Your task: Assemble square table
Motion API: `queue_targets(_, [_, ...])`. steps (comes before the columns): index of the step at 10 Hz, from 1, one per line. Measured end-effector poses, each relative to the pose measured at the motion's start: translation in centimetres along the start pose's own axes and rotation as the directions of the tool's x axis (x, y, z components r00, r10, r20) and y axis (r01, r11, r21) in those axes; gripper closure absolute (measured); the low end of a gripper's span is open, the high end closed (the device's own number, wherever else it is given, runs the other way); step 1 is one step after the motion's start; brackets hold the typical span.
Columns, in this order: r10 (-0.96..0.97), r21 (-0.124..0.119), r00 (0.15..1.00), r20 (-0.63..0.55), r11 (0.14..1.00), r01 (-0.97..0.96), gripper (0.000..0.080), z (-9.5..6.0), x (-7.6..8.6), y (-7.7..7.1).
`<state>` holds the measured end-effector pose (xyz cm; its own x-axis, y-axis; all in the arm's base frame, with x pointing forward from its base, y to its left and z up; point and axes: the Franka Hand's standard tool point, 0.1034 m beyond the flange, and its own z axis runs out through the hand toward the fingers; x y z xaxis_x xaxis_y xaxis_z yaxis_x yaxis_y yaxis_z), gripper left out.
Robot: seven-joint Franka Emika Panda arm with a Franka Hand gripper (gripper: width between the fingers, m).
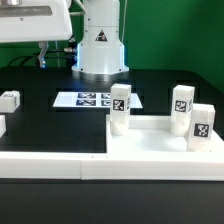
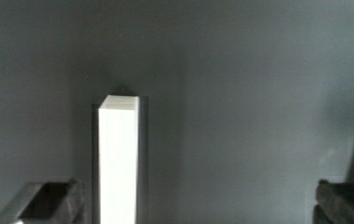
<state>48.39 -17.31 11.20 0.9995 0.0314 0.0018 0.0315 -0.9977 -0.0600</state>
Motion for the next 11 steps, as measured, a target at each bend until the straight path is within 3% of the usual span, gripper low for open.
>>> queue_targets(2, [0.001, 0.0, 1.0, 0.003, 1.0, -0.001, 0.0151, 0.1, 0.0, 0.0])
queue_targets(3, [0.014, 0.019, 0.996, 0.086, 1.0, -0.015, 0.0151, 0.4, -0.7, -0.4])
queue_targets(4, [0.046, 0.028, 0.982, 0.181, 0.998, -0.052, 0.0151, 1.3, -2.3, 0.4])
queue_targets(7, [0.064, 0.008, 0.917, 0.394, 0.997, -0.073, 0.0151, 4.0, -8.4, 4.0])
queue_targets(10, [0.104, 0.021, 0.804, 0.586, 0.989, -0.144, 0.0151, 5.3, -10.6, 4.2])
queue_targets(11, [0.097, 0.025, 0.775, 0.625, 0.989, -0.144, 0.0151, 5.3, -10.5, 4.1])
